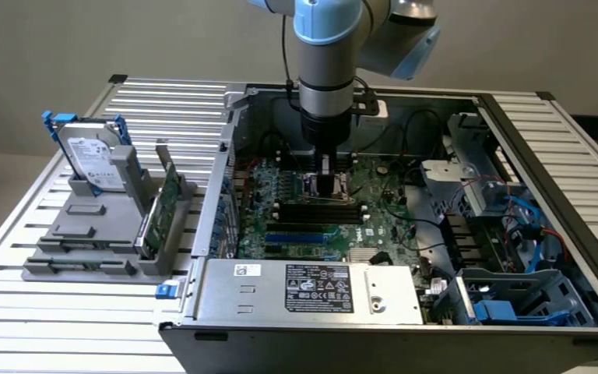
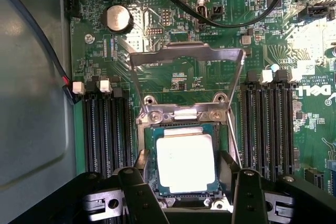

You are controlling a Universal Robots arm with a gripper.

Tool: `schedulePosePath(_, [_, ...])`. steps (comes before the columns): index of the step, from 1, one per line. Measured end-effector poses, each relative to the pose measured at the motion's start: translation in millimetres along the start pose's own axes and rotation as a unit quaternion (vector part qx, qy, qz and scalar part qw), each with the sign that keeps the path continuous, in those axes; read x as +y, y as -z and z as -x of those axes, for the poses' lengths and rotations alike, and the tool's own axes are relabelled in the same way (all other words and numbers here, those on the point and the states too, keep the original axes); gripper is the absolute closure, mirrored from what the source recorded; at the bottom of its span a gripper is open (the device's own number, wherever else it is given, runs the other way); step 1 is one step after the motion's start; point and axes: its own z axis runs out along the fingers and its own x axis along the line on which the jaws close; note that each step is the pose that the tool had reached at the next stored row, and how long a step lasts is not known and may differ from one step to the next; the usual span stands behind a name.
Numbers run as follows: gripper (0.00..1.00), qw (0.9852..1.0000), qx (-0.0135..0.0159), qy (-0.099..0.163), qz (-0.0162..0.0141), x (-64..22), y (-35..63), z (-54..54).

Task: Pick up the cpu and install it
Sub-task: 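Place the cpu into insertion slot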

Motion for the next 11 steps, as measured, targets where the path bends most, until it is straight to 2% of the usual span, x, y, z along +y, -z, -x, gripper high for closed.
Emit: schedulePosePath(11, [0.37, 1.0000, -0.0023, 0.004, 0.0001, -0.2, -1.6, -0.9])
